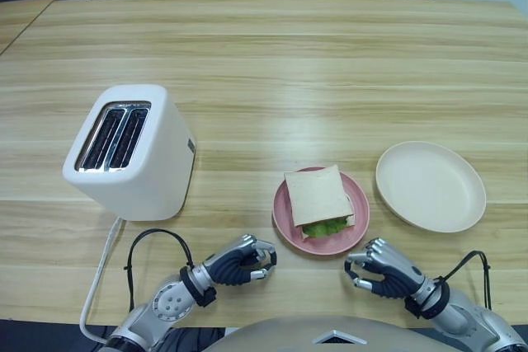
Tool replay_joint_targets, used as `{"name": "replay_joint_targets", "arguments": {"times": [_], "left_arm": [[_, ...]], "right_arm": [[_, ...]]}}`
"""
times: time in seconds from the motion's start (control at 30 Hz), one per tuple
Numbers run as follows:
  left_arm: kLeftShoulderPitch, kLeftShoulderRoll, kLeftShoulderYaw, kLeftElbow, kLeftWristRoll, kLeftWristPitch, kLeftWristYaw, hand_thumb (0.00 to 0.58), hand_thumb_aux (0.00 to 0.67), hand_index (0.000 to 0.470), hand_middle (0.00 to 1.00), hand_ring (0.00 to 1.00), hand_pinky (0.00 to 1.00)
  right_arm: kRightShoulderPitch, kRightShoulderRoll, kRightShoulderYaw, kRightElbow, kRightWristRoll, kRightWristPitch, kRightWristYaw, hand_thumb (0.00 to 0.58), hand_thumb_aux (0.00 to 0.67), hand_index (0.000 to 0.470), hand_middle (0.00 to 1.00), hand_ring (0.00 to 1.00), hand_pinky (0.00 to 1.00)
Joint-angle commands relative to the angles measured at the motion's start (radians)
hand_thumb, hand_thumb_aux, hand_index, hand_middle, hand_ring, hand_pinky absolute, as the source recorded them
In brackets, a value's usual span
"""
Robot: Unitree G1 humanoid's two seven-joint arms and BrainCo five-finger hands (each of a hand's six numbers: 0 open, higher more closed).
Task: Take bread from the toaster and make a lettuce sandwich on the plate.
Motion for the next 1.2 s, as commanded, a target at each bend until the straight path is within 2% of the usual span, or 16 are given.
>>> {"name": "replay_joint_targets", "arguments": {"times": [0.03, 0.2, 0.43, 0.57, 0.87, 0.97, 1.1, 1.13, 1.17, 1.2], "left_arm": [[-0.063, -0.106, -0.038, 0.110, 0.104, 0.082, 0.003, 0.580, 0.670, 0.470, 1.00, 1.00, 1.00], [-0.189, -0.219, -0.051, 0.293, 0.200, 0.111, 0.072, 0.580, 0.670, 0.470, 1.00, 1.00, 1.00], [-0.480, -0.300, -0.004, 0.632, 0.287, 0.105, 0.287, 0.580, 0.670, 0.470, 1.00, 1.00, 1.00], [-0.588, -0.321, -0.005, 0.807, 0.322, 0.112, 0.397, 0.580, 0.670, 0.470, 1.00, 1.00, 1.00], [-0.640, -0.337, -0.017, 0.938, 0.334, 0.069, 0.477, 0.580, 0.670, 0.470, 1.00, 1.00, 1.00], [-0.622, -0.340, -0.001, 0.914, 0.304, -0.036, 0.498, 0.580, 0.670, 0.470, 1.00, 1.00, 1.00], [-0.533, -0.366, 0.057, 0.773, 0.149, -0.311, 0.467, 0.580, 0.670, 0.470, 1.00, 1.00, 1.00], [-0.501, -0.377, 0.071, 0.705, 0.101, -0.377, 0.468, 0.580, 0.670, 0.470, 1.00, 1.00, 1.00], [-0.470, -0.388, 0.085, 0.631, 0.051, -0.430, 0.470, 0.580, 0.670, 0.470, 1.00, 1.00, 1.00], [-0.446, -0.399, 0.099, 0.572, 0.015, -0.456, 0.472, 0.580, 0.670, 0.470, 0.94, 0.94, 0.94]], "right_arm": [[-0.074, 0.055, 0.003, 0.045, -0.100, 0.102, -0.002, 0.580, 0.670, 0.470, 1.00, 1.00, 1.00], [-0.218, 0.169, 0.051, 0.149, -0.215, 0.222, -0.078, 0.580, 0.670, 0.470, 1.00, 1.00, 1.00], [-0.486, 0.355, 0.079, 0.430, -0.195, 0.351, -0.203, 0.580, 0.670, 0.470, 1.00, 1.00, 1.00], [-0.611, 0.442, 0.073, 0.629, -0.129, 0.359, -0.259, 0.580, 0.670, 0.470, 1.00, 1.00, 1.00], [-0.674, 0.461, 0.100, 0.777, -0.075, 0.319, -0.303, 0.580, 0.670, 0.470, 1.00, 1.00, 1.00], [-0.673, 0.451, 0.105, 0.766, -0.077, 0.282, -0.343, 0.580, 0.670, 0.470, 1.00, 1.00, 1.00], [-0.635, 0.419, 0.083, 0.620, -0.100, 0.205, -0.481, 0.580, 0.670, 0.470, 1.00, 1.00, 1.00], [-0.606, 0.410, 0.056, 0.543, -0.085, 0.182, -0.512, 0.568, 0.575, 0.404, 1.00, 1.00, 1.00], [-0.569, 0.401, 0.026, 0.454, -0.075, 0.164, -0.545, 0.509, 0.436, 0.306, 1.00, 1.00, 1.00], [-0.535, 0.396, -0.001, 0.381, -0.068, 0.153, -0.571, 0.209, 0.134, 0.094, 1.00, 1.00, 1.00]]}}
